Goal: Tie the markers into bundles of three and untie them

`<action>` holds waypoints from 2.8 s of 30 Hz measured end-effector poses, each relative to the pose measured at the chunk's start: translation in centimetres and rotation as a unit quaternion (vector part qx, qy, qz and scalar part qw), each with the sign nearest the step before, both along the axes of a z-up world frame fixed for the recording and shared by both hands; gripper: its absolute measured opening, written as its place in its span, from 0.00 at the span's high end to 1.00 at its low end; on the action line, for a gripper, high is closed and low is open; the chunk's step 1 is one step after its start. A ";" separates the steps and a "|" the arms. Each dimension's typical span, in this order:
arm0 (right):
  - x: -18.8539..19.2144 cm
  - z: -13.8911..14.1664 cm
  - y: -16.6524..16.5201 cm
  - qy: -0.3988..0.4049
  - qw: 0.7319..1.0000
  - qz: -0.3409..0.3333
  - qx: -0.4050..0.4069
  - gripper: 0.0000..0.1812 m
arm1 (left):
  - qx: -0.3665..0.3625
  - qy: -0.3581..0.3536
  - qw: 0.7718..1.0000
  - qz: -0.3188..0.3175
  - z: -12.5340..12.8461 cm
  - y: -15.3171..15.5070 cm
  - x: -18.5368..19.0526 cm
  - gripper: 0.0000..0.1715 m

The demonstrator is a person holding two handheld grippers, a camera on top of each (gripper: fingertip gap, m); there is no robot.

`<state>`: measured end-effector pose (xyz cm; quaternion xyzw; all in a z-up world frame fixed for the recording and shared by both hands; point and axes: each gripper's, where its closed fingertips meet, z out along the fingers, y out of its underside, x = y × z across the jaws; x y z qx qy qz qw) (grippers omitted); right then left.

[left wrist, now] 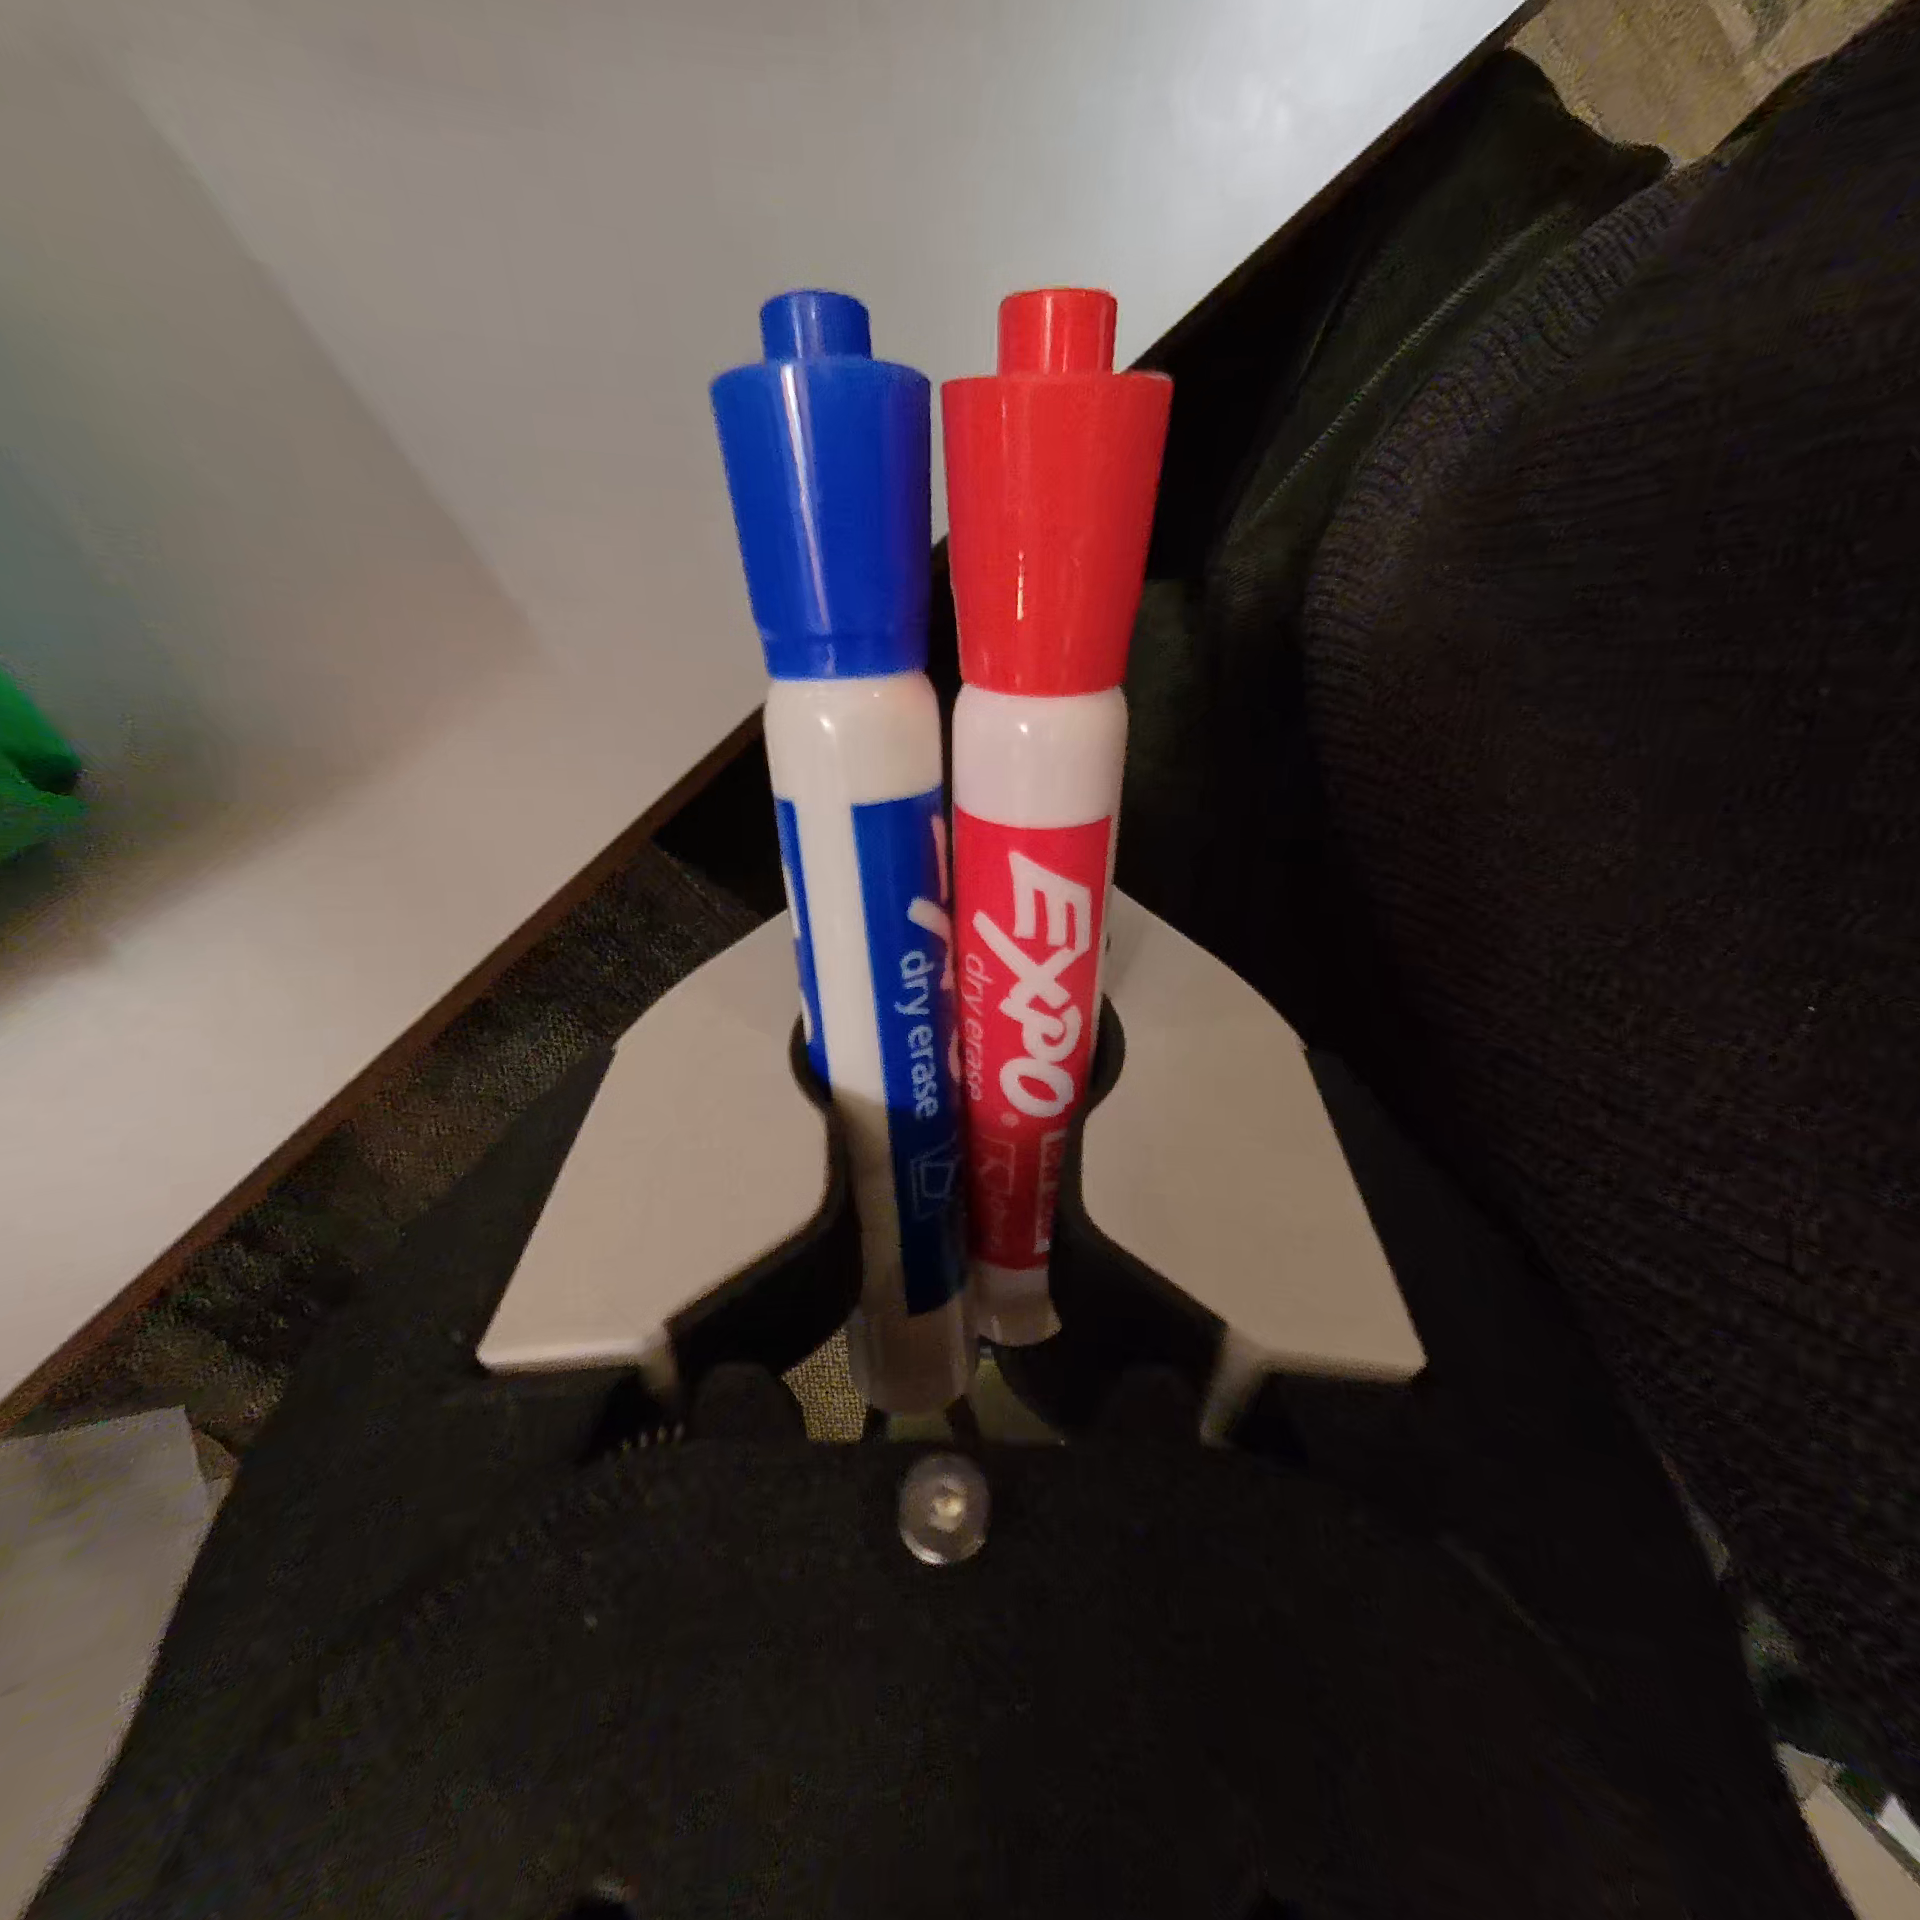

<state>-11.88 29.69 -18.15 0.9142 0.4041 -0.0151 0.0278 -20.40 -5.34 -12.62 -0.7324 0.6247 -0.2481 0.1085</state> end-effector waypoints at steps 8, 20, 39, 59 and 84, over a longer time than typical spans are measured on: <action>-1.5 3.4 -0.5 0.101 0.995 -0.006 0.027 0.90 | -0.003 0.000 1.000 0.020 0.2 -1.1 -0.4 0.75; 8.5 23.5 -19.6 0.565 0.752 -0.085 0.328 0.90 | 0.001 -0.015 1.000 0.000 0.7 -0.9 5.7 0.75; 31.4 16.5 -42.8 0.564 0.487 -0.391 0.540 0.91 | 0.044 -0.008 0.990 -0.134 -3.1 -5.9 33.8 0.75; 30.4 13.9 -43.9 0.554 0.469 -0.458 0.513 0.91 | 0.022 -0.006 0.979 -0.205 -3.6 -10.0 33.5 0.75; 29.9 12.2 -43.7 0.572 0.459 -0.489 0.473 0.91 | 0.019 0.022 0.977 -0.209 -4.3 -9.1 32.6 0.75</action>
